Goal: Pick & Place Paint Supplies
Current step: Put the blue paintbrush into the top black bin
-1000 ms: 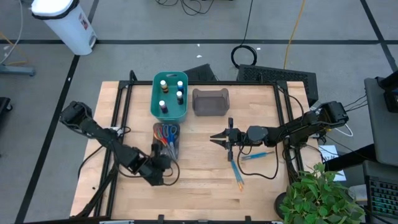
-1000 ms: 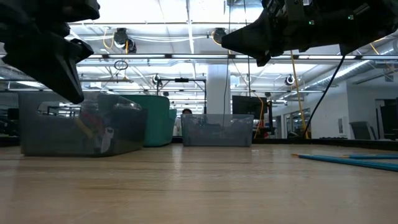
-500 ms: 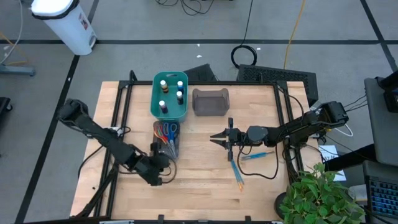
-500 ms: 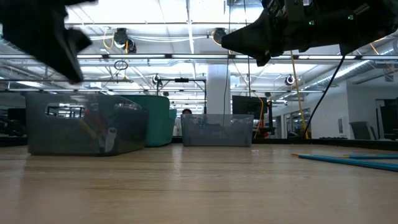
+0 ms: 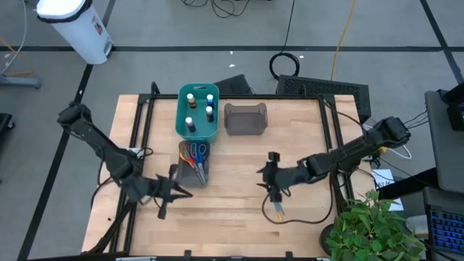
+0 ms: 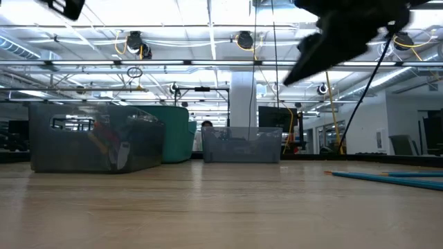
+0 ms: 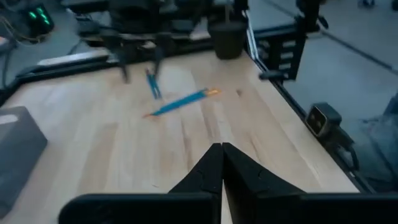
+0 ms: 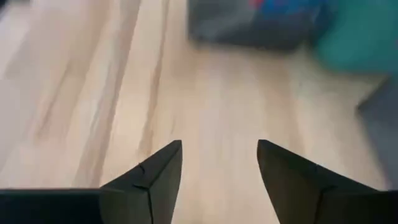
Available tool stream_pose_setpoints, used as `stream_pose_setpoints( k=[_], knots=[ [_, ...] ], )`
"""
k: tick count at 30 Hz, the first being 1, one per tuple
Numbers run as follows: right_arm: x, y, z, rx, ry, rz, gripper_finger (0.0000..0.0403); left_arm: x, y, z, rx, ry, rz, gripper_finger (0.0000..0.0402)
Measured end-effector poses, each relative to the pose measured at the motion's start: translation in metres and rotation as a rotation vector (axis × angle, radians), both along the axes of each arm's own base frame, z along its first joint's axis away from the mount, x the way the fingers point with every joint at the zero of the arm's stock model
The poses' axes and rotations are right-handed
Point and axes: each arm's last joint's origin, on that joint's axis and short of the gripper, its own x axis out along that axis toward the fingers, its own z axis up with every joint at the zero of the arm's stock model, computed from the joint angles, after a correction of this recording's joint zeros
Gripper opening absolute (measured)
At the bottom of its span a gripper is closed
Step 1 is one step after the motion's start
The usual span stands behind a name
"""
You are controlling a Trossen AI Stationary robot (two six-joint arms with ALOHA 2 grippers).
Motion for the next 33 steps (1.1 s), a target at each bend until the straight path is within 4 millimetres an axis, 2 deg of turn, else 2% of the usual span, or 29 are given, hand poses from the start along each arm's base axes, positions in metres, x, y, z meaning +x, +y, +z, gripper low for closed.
stream_pose_setpoints(
  k=[4,8,17,22,29,33],
  knots=[
    [-0.012,0.008,-0.012,0.022,0.142,-0.03,0.0199,-0.011,0.023,-0.011,-0.072,-0.096,0.054,0.0004],
    [-0.027,0.011,-0.029,0.004,0.233,-0.027,0.0185,-0.019,0.039,-0.02,-0.135,-0.176,0.095,0.0017],
    [-0.051,0.002,-0.068,0.038,0.358,-0.057,0.0154,-0.019,0.052,-0.02,-0.157,-0.219,0.153,0.0032],
    [-0.05,0.002,-0.077,0.075,0.28,-0.043,0.0141,-0.017,0.054,-0.02,-0.156,-0.217,0.172,0.0033],
    [-0.047,0.004,-0.098,0.069,0.362,-0.025,0.0134,-0.016,0.056,-0.021,-0.153,-0.216,0.183,0.0033],
    [-0.046,0.002,-0.103,0.063,0.38,-0.038,0.0133,-0.016,0.056,-0.022,-0.145,-0.205,0.183,0.0033]
  ],
)
